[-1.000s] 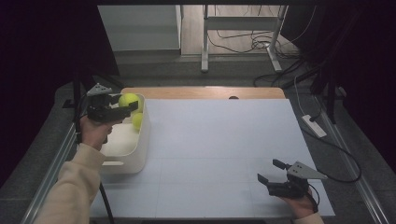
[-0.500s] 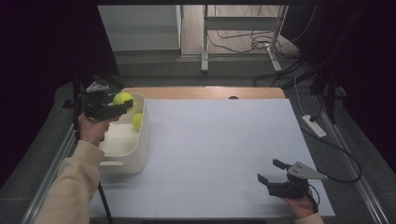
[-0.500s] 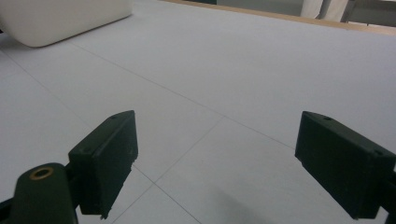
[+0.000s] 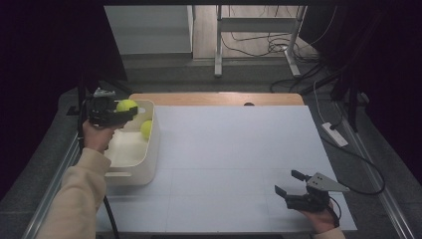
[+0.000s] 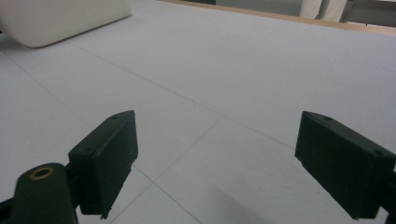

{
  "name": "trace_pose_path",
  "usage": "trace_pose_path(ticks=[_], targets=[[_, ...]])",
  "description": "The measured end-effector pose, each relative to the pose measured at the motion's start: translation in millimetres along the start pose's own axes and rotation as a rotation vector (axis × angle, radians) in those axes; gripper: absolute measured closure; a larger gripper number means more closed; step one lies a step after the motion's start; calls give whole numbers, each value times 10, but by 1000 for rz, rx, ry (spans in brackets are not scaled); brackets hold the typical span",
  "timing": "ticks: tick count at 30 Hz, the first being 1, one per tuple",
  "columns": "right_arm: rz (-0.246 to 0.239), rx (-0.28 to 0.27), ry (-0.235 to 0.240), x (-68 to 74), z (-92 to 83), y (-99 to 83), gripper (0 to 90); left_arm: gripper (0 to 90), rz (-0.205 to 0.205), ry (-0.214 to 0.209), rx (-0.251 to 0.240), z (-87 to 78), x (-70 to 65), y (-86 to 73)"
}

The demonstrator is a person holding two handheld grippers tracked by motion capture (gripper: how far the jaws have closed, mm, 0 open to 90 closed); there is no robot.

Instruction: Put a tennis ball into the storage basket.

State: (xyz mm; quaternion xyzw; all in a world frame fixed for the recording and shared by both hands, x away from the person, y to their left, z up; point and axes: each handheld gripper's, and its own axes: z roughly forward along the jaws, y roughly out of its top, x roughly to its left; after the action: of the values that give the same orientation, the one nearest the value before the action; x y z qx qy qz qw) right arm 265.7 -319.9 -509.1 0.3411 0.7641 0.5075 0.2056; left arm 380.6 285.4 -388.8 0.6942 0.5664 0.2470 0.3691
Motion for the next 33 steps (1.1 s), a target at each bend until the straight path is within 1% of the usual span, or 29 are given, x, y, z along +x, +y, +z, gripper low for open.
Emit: trace_pose_path(ticks=[4, 8, 10, 11, 12, 13, 14, 15, 16, 17, 21, 23, 26, 28, 31, 33], targets=[[0, 0, 0, -2, 0, 1, 132, 269, -14, 4, 5, 31, 24, -2], [-2, -1, 0, 7, -5, 5, 132, 255, -14, 29, 16, 45, 2, -1], [-3, 0, 1, 8, -6, 5, 133, 152, -25, 35, 16, 40, -22, 14], [-2, -1, 0, 9, -3, 3, 132, 138, -25, 33, 9, 31, -40, 18], [-1, 1, 0, 10, -4, 1, 132, 124, -23, 24, 10, 25, -49, 22], [-1, 1, 0, 10, -5, 1, 132, 112, -23, 24, 10, 25, -49, 22], [-1, 1, 0, 10, -5, 1, 132, 112, -18, 11, 8, 20, -66, 23], [-2, 2, 0, 7, -8, 1, 132, 105, -8, 10, 8, 17, -79, 21], [-1, 1, 0, 6, -6, 0, 132, 99, 10, 14, 11, 15, -100, 17], [0, 1, 0, 5, -4, -1, 132, 95, 21, 8, 12, 14, -111, 13], [-1, 6, 1, 5, -1, -2, 132, 85, 28, -24, 16, 7, -137, 2], [-1, 4, -1, 4, 1, -4, 132, 84, 23, -43, 6, -8, -145, 0], [-2, 6, 0, 2, -1, -4, 132, 89, 12, -84, -11, -39, -162, -6], [-1, 4, -2, 3, 1, -5, 132, 94, 20, -104, -15, -62, -186, -11], [-1, 5, -2, 2, 4, -6, 132, 94, 28, -115, -18, -81, -213, -15], [-1, 5, -1, 2, 3, -6, 132, 95, 28, -148, -28, -118, -253, -22]])
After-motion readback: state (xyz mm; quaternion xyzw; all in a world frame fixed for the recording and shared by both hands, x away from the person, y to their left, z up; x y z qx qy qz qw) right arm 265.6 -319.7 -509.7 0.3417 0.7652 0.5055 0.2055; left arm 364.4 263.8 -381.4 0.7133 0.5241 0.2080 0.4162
